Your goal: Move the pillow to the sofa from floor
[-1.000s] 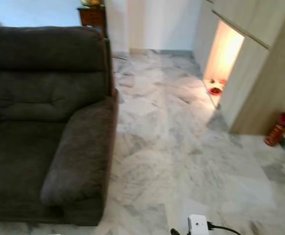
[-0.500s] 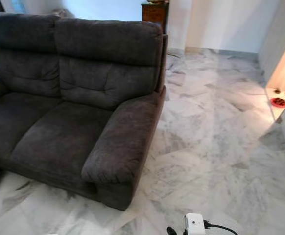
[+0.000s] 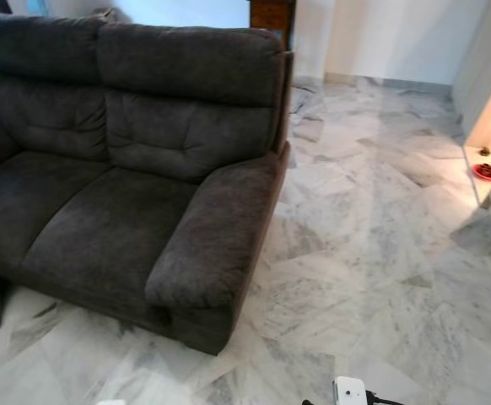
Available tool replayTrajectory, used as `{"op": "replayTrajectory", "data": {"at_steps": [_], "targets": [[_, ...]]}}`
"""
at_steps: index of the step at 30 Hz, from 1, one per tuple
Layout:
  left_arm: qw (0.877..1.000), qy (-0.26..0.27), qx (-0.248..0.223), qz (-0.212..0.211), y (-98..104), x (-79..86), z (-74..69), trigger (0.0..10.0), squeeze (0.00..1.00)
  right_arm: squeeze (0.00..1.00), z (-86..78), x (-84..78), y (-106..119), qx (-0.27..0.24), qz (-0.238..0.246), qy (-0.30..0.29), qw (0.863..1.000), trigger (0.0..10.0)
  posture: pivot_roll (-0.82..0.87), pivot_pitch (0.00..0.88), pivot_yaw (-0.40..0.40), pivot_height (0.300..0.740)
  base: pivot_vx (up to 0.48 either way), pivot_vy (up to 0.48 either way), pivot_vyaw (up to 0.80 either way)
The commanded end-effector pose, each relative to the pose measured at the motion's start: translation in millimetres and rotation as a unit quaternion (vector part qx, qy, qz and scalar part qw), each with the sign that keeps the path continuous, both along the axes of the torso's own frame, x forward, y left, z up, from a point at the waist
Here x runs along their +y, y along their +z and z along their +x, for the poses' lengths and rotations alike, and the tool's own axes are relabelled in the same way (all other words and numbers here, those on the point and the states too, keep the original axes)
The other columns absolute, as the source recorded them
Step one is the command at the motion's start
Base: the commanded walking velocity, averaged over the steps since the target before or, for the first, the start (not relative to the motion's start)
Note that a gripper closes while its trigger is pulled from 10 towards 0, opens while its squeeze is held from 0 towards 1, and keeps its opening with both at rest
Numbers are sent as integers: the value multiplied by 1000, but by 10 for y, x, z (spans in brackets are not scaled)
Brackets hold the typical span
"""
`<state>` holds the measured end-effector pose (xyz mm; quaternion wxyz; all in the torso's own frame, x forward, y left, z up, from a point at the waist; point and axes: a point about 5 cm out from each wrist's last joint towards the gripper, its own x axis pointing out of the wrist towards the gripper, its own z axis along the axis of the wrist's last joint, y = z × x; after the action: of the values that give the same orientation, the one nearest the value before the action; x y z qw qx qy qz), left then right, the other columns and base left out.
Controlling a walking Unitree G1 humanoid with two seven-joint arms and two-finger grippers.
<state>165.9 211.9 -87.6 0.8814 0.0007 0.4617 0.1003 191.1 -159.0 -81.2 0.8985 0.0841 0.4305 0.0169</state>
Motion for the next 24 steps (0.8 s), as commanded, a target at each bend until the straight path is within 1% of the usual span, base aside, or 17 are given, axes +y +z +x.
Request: {"op": "replayTrajectory", "data": {"at_steps": [1,9,10,13,24], "targets": [[1000,4,16,10,-10,40,-26,10000,0,0,8,40,1,1,6,-3,1000,10000,60,85,50,740,0,409,0],[1000,3,9,7,24,-30,88,10000,0,0,2,30,-3,4,5,-6,1000,10000,64,93,50,740,0,422,0],[1000,3,11,7,14,-15,59,10000,0,0,2,28,-3,4,5,-7,1000,10000,61,93,50,740,0,461,0],[1000,5,13,8,6,4,31,10000,0,0,3,30,-2,3,6,-7,1000,10000,61,93,50,740,0,465,0],[1000,6,14,8,3,14,19,10000,0,0,16,37,4,2,8,-7,1000,10000,60,91,51,740,0,465,0]]}}
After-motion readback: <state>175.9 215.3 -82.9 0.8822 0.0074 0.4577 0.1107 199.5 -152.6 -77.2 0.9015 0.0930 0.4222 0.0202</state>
